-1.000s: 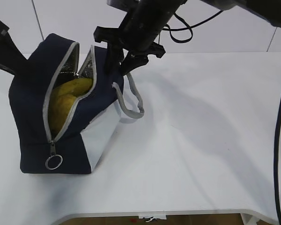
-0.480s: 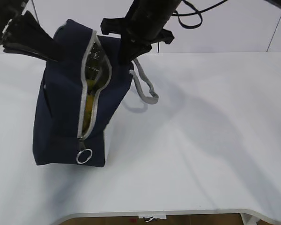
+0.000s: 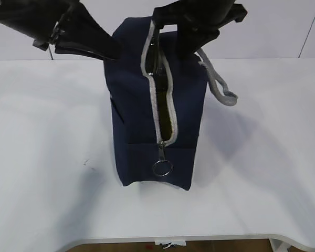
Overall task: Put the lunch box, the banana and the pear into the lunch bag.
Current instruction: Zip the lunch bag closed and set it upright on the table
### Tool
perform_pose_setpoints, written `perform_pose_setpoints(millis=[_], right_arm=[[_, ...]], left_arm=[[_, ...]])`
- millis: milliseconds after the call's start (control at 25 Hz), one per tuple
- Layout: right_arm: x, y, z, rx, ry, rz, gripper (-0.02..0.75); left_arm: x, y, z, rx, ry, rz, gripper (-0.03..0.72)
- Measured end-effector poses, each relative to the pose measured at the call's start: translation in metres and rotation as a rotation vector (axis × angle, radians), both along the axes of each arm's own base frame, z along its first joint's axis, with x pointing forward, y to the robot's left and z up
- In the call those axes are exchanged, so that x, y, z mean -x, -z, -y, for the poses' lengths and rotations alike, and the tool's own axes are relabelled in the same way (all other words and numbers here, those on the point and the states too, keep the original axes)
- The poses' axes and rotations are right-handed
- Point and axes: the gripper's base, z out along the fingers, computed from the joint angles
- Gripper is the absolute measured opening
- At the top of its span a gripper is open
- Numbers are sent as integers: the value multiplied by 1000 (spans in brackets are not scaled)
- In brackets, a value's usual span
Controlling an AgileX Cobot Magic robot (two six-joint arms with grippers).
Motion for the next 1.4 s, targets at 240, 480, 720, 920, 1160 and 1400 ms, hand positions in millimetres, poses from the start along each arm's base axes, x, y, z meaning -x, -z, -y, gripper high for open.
perform_pose_setpoints(millis=[240,480,720,920,1160,1400], right_arm=[[3,-6,8,54,10,34,1],[3,-5,8,60,11,34,1],[2,-5,10,86,15,46,1],[2,-5,11,89,16,48,1],[-1,0,9,80,49,30,11],[-2,1,9,78,55,31,130]], left_arm=[[-7,19,23,11,9,-40,15],[-14,27,25,20,-21,-52,15],[-15,27,25,21,-34,-45,15],[-15,28,25,21,-34,-46,15],[-15,28,25,21,-34,-46,15],[-16,28,25,21,-36,-45,20]])
